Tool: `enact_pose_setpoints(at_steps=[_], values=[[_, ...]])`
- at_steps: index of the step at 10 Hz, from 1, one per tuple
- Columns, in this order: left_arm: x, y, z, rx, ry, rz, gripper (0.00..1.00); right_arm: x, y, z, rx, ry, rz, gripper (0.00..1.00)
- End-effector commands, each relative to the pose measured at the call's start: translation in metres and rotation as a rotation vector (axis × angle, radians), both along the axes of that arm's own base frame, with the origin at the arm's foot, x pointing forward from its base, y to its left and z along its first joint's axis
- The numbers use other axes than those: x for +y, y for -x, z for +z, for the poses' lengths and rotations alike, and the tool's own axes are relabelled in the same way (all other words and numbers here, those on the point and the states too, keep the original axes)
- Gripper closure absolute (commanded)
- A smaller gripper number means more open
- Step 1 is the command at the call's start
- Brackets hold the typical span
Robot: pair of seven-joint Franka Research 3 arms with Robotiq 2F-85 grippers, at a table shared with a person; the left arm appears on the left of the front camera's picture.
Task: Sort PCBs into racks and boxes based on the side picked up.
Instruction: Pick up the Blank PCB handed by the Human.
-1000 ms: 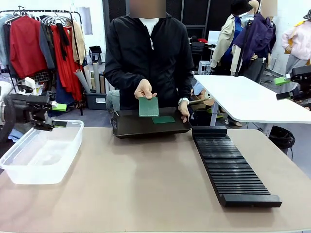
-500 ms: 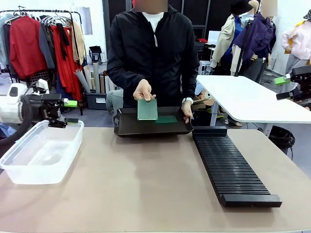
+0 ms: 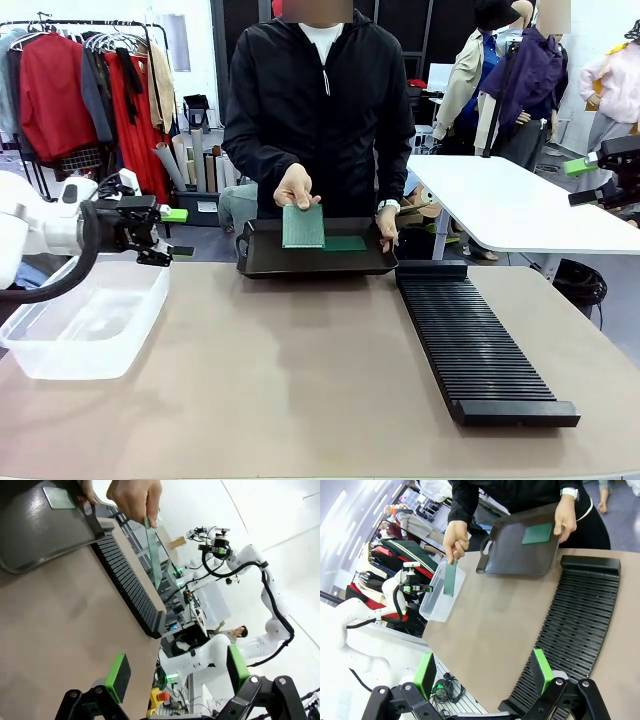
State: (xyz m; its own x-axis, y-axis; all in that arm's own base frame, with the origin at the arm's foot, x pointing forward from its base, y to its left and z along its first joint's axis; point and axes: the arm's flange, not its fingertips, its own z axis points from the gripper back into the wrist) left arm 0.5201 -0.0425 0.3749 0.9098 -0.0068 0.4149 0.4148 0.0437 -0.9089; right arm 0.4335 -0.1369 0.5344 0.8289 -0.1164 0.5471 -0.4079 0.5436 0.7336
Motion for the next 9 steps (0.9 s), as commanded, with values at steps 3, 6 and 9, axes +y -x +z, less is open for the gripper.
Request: enact_pose_setpoints(at_steps=[3, 6, 9], values=[[-0.025, -0.041, -0.017, -0.055, 0.020, -0.040, 0.00, 0.001, 0.001, 0.002, 0.001, 0.012, 0.003, 0.00], [-0.064, -0.055, -0.028, -0.062, 0.038, -0.090, 0.00, 0.001, 0.001, 0.002, 0.001, 0.012, 0.003, 0.00], [-0.105, -0.057, -0.034, -0.055, 0.047, -0.106, 0.00, 0.001, 0.001, 0.002, 0.001, 0.012, 0.003, 0.00]])
